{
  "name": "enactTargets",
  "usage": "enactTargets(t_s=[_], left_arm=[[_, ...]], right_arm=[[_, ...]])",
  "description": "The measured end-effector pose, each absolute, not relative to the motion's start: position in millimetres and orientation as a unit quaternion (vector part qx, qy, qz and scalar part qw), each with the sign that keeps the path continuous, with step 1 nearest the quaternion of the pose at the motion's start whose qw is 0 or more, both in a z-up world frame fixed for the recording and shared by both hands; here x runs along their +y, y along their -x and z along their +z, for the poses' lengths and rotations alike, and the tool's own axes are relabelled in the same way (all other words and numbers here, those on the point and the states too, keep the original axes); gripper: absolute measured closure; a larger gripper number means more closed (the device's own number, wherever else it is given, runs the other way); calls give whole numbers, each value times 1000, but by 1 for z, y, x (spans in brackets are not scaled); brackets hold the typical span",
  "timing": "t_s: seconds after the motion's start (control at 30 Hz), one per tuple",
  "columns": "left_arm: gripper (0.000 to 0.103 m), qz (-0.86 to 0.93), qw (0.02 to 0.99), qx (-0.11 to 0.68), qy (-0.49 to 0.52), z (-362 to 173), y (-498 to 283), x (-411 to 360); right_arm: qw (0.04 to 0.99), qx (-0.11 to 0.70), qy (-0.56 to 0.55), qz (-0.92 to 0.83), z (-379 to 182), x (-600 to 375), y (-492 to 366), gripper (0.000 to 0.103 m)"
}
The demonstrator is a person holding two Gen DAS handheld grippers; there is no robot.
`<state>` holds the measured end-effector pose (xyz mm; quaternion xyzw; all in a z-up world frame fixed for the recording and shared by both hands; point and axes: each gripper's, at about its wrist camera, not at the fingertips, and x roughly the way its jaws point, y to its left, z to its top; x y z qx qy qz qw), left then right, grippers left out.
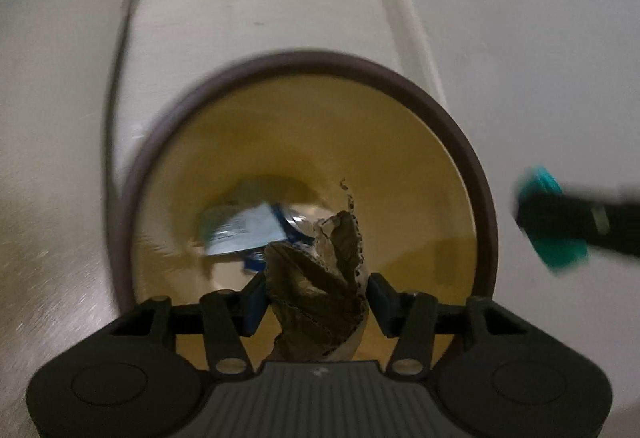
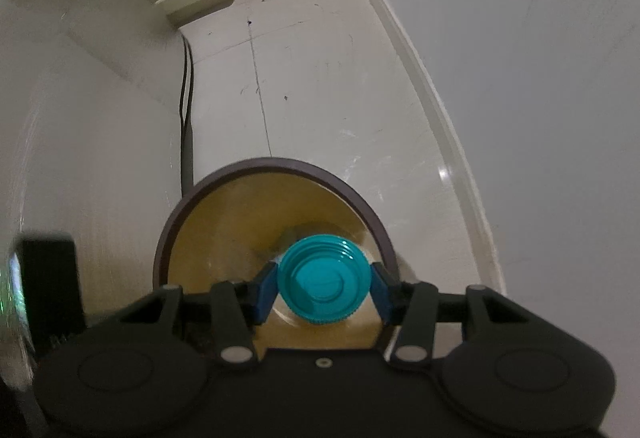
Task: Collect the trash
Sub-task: 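Carry the cardboard and teal cap with both tools over the floor bin, then open both tools to drop the cardboard and teal cap into the bin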
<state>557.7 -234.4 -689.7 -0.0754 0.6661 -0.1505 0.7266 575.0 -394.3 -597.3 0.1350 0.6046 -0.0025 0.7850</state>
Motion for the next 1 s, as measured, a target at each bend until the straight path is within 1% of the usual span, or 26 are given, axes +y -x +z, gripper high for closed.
enactTargets(t_s=[0.23, 0.43, 0.6, 0.67, 0.73, 0.9, 0.97, 1.0], left_arm=[[45, -225, 728, 647, 32, -716, -546, -253], [45, -249, 721, 647, -12, -730, -544, -259], [40, -265, 719, 641, -40, -741, -544, -257], [27, -263, 718, 643, -45, -744, -544, -255], [20, -248, 724, 642, -39, -744, -544, -251], [13, -236, 731, 639, -30, -732, -540, -244], [8, -239, 735, 634, -26, -725, -538, -245], [8, -237, 736, 633, -25, -722, -537, -246]], right_arm=[[773, 612, -165, 0, -630, -385, -597, 53], [749, 637, -181, 3, -660, -376, -609, 53], [733, 653, -188, 5, -676, -372, -615, 53], [731, 656, -187, 10, -680, -370, -618, 53], [730, 658, -185, 12, -685, -369, -622, 53], [726, 665, -178, 12, -695, -366, -623, 53], [726, 665, -178, 16, -700, -363, -625, 53], [725, 665, -179, 16, -703, -363, -626, 53]])
